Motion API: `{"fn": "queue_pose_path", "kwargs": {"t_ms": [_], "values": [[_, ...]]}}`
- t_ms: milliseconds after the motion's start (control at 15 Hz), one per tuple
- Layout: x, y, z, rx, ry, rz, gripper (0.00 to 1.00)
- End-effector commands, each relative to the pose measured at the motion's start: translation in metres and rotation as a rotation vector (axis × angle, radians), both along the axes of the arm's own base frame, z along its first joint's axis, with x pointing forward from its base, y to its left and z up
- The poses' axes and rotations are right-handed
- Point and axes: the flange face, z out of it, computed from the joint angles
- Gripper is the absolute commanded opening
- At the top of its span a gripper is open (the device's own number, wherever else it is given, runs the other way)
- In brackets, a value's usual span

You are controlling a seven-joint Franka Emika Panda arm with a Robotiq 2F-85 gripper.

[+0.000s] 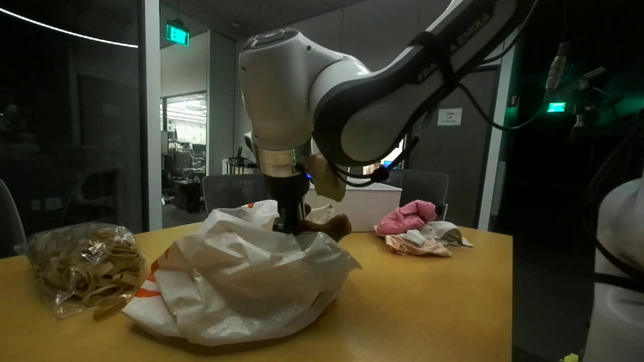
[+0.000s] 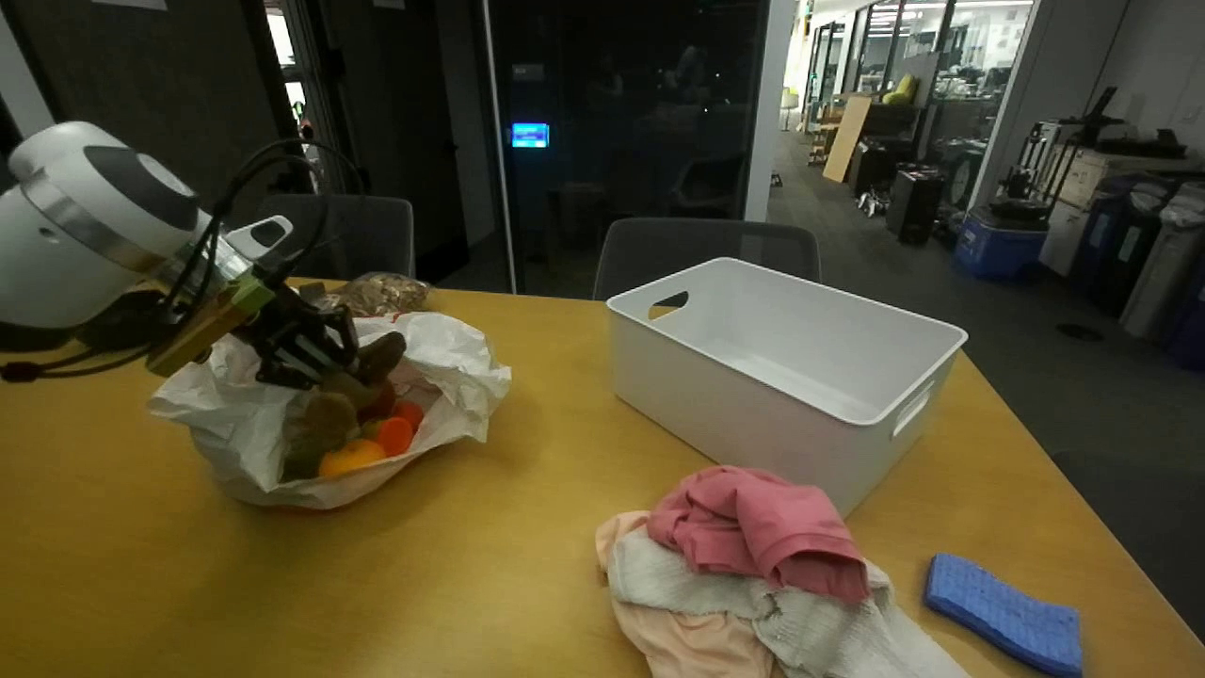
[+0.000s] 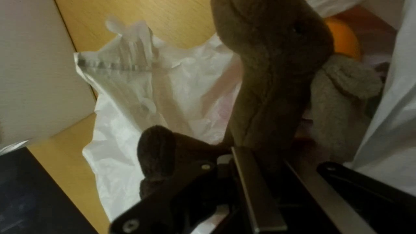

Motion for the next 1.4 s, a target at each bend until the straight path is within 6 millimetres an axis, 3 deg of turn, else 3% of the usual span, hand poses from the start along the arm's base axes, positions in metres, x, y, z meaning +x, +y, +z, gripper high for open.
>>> {"fn": "queue_pose_path", "kwargs": {"t_ms": [0,267,333,400,600,1000,1333], "values": [[0.035,0.002,-0.012,0.031,0.031,0.01,0.12],[0.042,0.007,-0.024,0.065,0.061,0.055,0.12],[0.043,0.007,-0.024,0.065,0.063,0.048,0.16],[0.044,0.006,-0.024,0.06,0.07,0.036,0.4],[0.041,0.002,-0.013,0.059,0.067,-0.011,0.5],[0.021,-0.018,0.025,0.055,0.068,-0.173,0.97],[-0.003,-0.041,0.067,0.073,0.101,-0.282,1.0]]}}
